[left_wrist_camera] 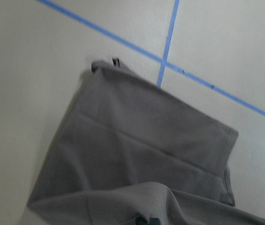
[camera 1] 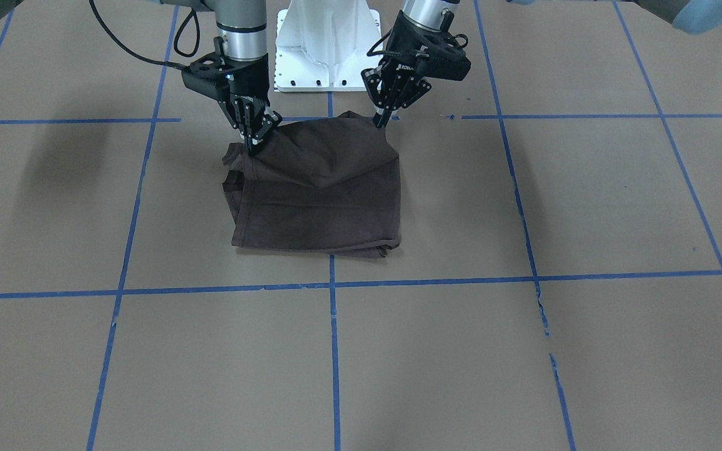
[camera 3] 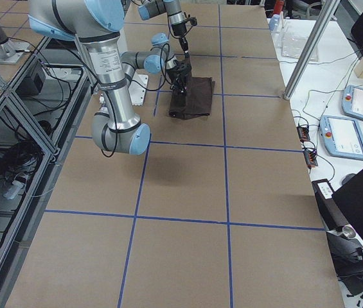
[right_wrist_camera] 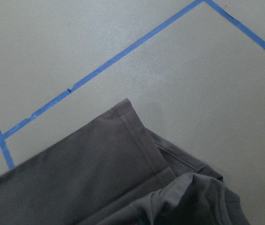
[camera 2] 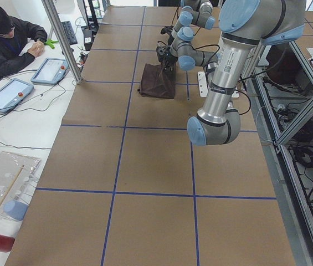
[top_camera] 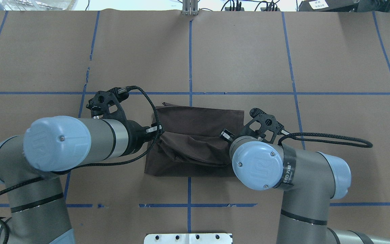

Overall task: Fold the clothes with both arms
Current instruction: 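Lift the near edge with both grippers and fold it away from the robot, then lay the folded edge down on the far side with both grippers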

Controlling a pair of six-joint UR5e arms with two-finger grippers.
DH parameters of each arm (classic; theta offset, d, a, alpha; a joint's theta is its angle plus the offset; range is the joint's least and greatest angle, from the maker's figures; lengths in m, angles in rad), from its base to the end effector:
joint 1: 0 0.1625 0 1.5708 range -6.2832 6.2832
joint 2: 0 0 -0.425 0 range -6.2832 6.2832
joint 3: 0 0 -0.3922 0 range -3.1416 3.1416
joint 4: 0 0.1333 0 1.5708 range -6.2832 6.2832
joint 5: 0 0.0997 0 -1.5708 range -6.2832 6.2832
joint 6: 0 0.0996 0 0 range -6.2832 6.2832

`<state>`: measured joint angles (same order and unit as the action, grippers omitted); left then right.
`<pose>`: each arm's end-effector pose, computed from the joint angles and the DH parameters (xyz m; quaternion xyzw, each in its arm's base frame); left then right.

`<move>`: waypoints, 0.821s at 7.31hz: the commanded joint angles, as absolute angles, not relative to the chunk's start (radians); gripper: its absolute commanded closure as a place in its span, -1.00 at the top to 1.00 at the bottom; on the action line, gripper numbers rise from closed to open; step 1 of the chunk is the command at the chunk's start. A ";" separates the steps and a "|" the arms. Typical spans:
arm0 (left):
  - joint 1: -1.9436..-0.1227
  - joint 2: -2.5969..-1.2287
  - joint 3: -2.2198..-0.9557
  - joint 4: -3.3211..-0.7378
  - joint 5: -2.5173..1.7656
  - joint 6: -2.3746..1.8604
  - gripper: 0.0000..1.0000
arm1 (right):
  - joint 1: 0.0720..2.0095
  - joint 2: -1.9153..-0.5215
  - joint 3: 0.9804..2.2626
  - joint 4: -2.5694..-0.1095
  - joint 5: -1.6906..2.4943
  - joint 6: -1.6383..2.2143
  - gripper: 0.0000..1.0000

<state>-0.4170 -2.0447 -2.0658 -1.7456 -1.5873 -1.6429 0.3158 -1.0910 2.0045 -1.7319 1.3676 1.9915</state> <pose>0.4477 -0.3423 0.1679 0.0860 0.5343 -0.1993 0.8169 -0.4992 -0.3245 0.2321 0.0750 -0.3699 0.3678 0.8498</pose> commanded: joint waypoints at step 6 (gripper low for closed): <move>-0.517 -2.180 -1.640 -1.963 -1.583 -1.562 -1.00 | 0.399 -1.057 1.770 -1.573 1.387 1.948 -1.00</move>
<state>-0.5073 -2.1517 -1.6888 -1.9593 -1.5833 -1.5770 0.3943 -1.0653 1.7973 -1.5938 1.3816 1.9509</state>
